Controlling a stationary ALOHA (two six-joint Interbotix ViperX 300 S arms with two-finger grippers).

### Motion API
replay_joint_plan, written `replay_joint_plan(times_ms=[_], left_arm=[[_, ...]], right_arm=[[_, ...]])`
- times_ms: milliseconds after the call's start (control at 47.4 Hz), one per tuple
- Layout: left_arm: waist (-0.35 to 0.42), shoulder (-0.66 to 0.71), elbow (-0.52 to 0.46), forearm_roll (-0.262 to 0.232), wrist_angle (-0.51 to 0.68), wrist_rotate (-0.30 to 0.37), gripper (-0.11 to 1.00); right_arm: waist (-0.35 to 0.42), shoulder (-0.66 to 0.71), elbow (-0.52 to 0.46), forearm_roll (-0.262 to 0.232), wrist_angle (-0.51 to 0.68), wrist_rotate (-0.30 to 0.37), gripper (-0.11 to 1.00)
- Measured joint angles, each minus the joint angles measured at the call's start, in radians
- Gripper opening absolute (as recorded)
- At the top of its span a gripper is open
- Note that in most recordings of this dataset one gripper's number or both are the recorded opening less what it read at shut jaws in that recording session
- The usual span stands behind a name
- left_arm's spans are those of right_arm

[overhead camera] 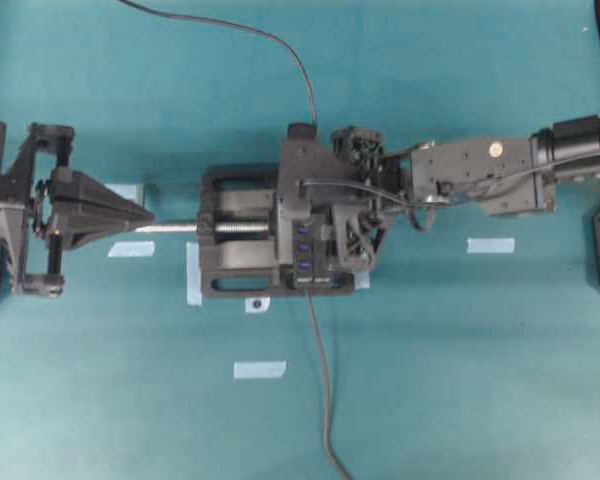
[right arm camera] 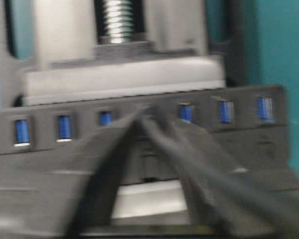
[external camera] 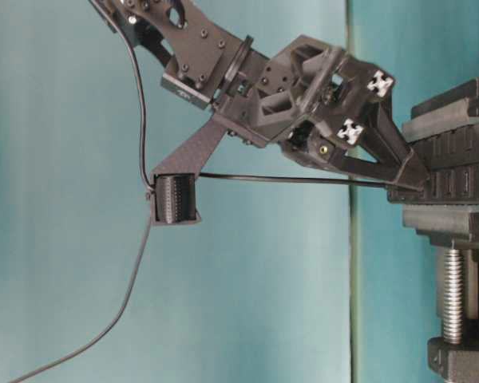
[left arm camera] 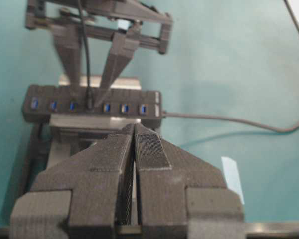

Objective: Insert the USB into the center port of the fixed hub
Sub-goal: 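Press the plug fully into the center port and hold it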

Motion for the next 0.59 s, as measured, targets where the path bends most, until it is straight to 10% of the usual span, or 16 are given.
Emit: replay_joint_plan(times_ms=[591], left_arm=[[0.0,0.0,0.0,0.002,-0.002,0.0,0.0]], right_arm=[[0.0,-0.012,0.003,0.0,0.014,0.0,0.75]])
